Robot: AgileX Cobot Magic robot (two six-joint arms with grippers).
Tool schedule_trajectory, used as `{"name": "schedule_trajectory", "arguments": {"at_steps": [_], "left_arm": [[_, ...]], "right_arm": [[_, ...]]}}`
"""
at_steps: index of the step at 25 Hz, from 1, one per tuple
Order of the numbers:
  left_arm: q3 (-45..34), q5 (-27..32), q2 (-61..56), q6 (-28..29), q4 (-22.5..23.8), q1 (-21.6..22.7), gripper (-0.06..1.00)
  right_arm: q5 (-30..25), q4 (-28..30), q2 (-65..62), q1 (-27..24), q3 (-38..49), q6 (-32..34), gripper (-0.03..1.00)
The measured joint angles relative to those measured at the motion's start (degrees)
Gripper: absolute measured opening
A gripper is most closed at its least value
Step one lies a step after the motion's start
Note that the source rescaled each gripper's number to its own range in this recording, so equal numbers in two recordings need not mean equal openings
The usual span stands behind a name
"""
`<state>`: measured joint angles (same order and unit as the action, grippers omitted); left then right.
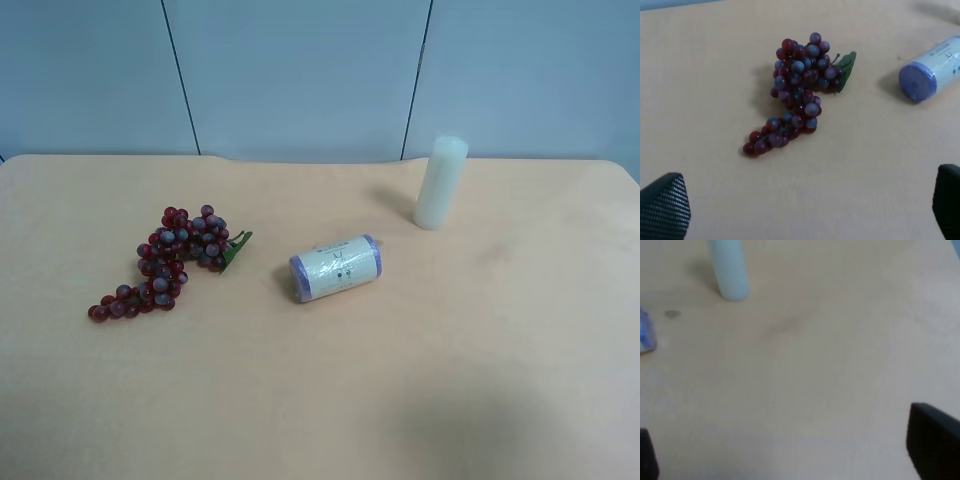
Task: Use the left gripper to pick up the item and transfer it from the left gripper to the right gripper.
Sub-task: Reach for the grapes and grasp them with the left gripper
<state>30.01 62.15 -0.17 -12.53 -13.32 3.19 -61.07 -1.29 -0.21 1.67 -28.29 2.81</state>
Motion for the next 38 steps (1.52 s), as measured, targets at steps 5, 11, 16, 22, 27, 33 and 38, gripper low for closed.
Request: {"name": "schedule_trajectory", "arguments": {"at_steps": [5, 11, 16, 22, 27, 33, 38], "left_arm": [[0.0, 0.0, 0.0, 0.0, 0.0, 0.0, 1.0], [0.0, 0.0, 0.0, 0.0, 0.0, 0.0, 1.0], [0.0, -0.4, 0.0, 0.0, -0.1, 0.0, 1.0], [0.0, -0.6, 0.5, 0.0, 0.0, 0.0, 1.0], [1.0, -0.7, 10.8, -0.1, 0.0, 0.0, 1.0], [4.7, -9.0, 29.8, -6.1, -1.6, 0.0, 1.0], [6.0, -16.8, 44.3, -11.8, -4.6, 0.0, 1.0]], "right_arm": [[0.0, 0.0, 0.0, 0.0, 0.0, 0.0, 1.0], [0.0, 0.0, 0.0, 0.0, 0.0, 0.0, 1.0], [0.0, 0.0, 0.0, 0.0, 0.0, 0.0, 1.0], [0.0, 0.0, 0.0, 0.0, 0.0, 0.0, 1.0], [0.0, 0.0, 0.0, 0.0, 0.0, 0.0, 1.0], [0.0, 0.0, 0.0, 0.0, 0.0, 0.0, 1.0], [0.0, 0.0, 0.0, 0.0, 0.0, 0.0, 1.0]]}}
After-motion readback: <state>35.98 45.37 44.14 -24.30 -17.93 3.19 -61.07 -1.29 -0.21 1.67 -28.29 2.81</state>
